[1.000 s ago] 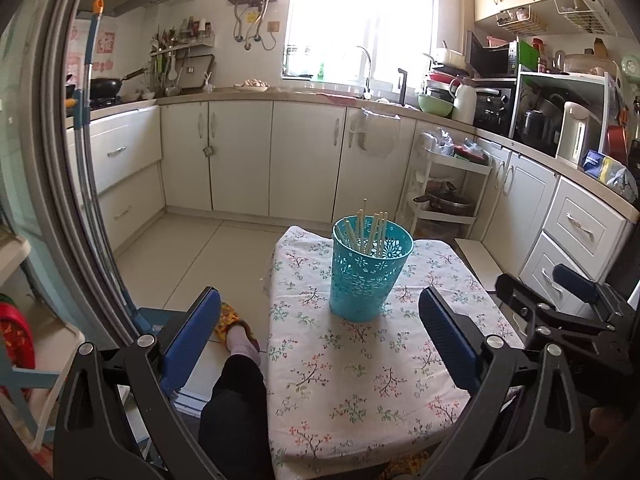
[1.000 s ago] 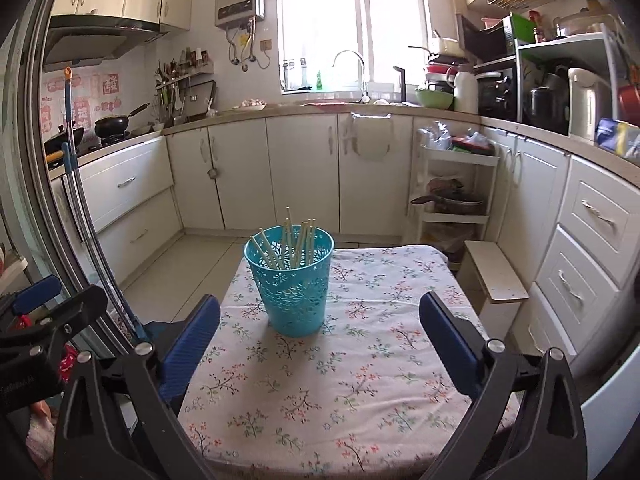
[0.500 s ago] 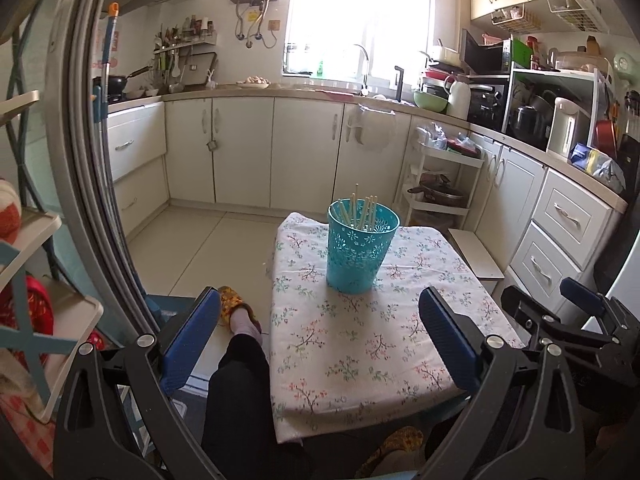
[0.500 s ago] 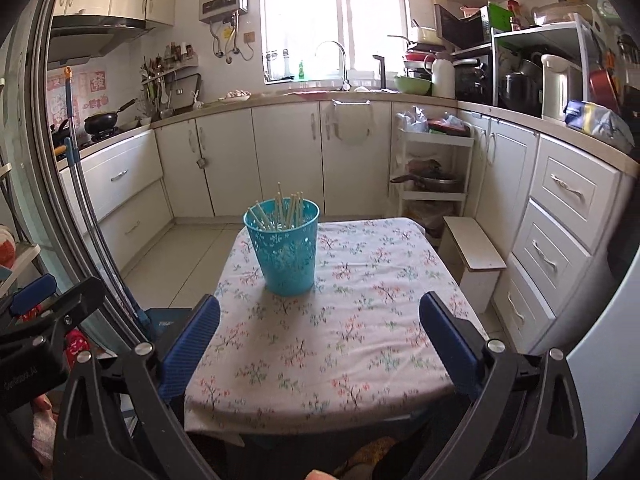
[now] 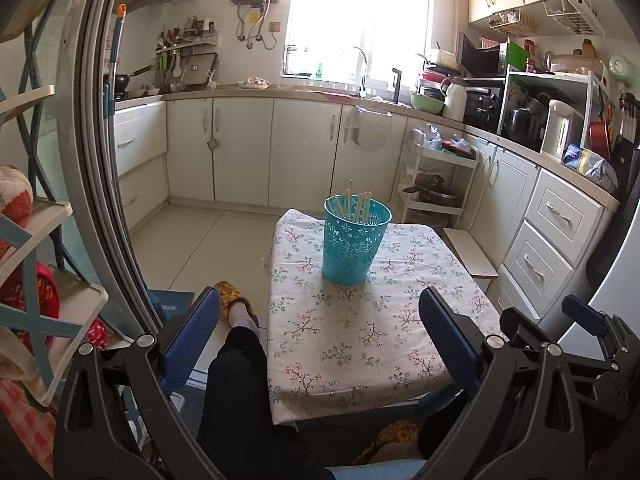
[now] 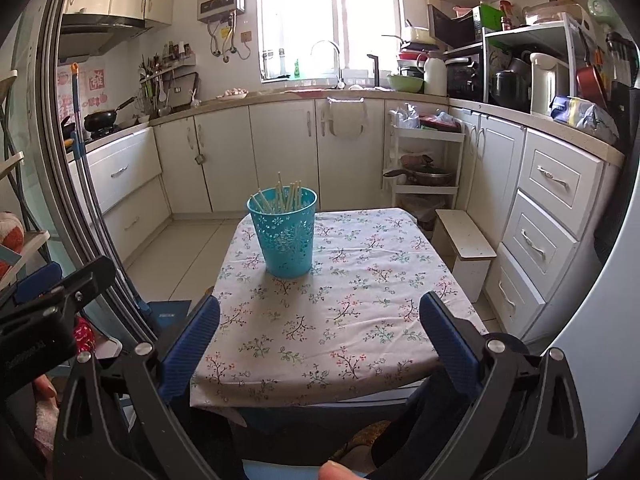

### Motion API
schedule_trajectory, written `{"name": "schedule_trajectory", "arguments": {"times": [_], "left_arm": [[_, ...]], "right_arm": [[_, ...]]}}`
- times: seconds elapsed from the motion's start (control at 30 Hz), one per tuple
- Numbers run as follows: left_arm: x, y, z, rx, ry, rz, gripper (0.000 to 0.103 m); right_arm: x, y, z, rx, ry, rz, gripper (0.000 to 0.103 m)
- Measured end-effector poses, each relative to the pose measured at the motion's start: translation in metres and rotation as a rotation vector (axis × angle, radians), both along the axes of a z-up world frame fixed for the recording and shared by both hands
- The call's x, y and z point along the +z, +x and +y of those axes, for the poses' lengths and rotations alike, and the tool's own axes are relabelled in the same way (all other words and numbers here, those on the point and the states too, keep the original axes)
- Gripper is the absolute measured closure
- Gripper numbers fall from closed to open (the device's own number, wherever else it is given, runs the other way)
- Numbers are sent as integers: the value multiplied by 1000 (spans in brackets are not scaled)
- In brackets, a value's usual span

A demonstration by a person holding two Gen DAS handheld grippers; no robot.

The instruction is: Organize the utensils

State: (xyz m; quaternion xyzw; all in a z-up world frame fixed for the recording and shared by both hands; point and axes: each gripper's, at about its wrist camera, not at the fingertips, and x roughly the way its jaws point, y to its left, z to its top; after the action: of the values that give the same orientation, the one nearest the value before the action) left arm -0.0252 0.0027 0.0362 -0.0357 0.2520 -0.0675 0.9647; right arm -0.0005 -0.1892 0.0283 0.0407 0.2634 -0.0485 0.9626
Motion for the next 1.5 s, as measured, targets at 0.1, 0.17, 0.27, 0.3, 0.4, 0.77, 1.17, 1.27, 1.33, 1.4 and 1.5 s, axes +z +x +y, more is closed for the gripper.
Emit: {"name": "schedule_trajectory", "arguments": {"times": [0.1,0.17,0.27,0.3,0.4,0.77,1.17,1.27,1.33,1.4,1.5], "left_arm": [[0,-3,1,1,-1,-4,8],[2,-4,0,1,0,-7,8],[3,-5,0,-1,2,-10,8],[3,-6,0,-1,3,-11,8],[4,-8,0,-4,5,-15,8],[7,-9,-2,-4,5,-16,8],[11,-12,-2,-7,5,-21,8],[11,-12,-3,-6,3,-20,8],[11,-13,-4,-5,3,-21,8],[12,-13,-4,-5,2,-24,8],[13,-13,-5,-4,3,-23,8]], "right_arm": [[2,-2,1,-2,-6,-9,7],[3,-3,1,1,-12,-14,7],[4,-6,3,-3,-18,-23,7],[5,-7,3,-3,-19,-26,7],[7,-9,3,-6,-21,-35,7],[10,-15,5,-19,-42,-55,7],[12,-20,11,-31,-65,-73,7],[12,-20,13,-31,-65,-74,7],[12,-20,13,-31,-65,-74,7],[12,-20,13,-30,-65,-74,7],[13,-20,13,-28,-64,-74,7]]}}
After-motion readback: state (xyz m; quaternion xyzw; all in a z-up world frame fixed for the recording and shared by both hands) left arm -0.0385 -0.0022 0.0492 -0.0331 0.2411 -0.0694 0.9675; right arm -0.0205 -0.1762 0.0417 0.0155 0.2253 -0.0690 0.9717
